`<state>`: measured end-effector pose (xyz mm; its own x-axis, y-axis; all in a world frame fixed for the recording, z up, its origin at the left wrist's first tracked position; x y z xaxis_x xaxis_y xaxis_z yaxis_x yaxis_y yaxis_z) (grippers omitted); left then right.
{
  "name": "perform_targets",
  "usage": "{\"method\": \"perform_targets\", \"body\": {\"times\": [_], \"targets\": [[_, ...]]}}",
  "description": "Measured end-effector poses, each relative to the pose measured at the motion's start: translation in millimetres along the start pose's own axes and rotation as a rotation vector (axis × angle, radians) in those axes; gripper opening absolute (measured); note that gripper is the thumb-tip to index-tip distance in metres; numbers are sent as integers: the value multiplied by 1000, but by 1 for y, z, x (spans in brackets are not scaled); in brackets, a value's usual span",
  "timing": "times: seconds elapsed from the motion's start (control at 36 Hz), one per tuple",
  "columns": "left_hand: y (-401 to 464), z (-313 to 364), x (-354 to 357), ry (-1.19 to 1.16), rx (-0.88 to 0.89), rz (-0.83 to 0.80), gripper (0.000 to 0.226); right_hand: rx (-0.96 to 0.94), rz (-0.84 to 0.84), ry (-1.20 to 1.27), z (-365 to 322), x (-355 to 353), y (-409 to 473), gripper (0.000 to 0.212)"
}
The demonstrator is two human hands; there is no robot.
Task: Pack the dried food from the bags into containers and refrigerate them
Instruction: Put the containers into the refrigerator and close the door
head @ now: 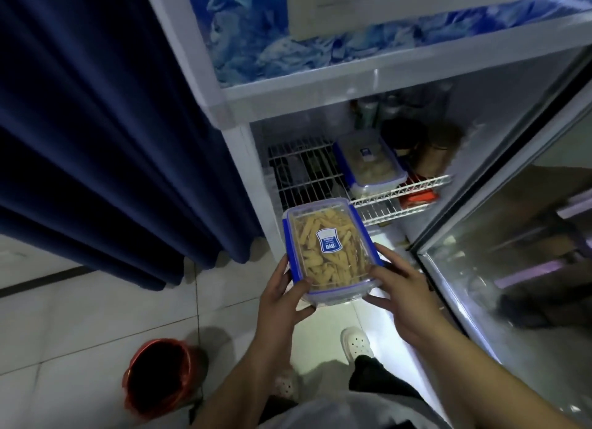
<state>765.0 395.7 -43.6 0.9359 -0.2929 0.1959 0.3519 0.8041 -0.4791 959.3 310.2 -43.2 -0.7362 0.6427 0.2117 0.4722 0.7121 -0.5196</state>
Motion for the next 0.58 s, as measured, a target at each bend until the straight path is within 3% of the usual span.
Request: {"method": "perform_targets", "body": {"times": [0.31, 0.42, 0.5, 0.58], "targets": [[69, 5, 55, -82, 14, 246, 43, 77, -131, -22, -45, -12, 105, 41], [76, 7, 70, -75, 73, 246, 42, 117, -114, 4, -43, -13, 120, 42], [71, 11, 85, 56, 134, 162, 37, 130, -106, 18, -43, -13, 128, 44], [67, 15, 94, 415, 334, 153, 40, 139, -99, 13, -44, -12, 135, 48]]}}
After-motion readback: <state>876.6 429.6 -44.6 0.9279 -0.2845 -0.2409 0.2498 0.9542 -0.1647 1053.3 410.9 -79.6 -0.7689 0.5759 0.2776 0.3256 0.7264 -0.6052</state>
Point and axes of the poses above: each hand's wrist, its own y-axis towards the middle knuckle, its own x-axis out of the palm, z = x × y, the point moved 4 cm from there along y, towards the middle knuckle, and after that the axes turned 1 degree about x, right-handed, at the moved point
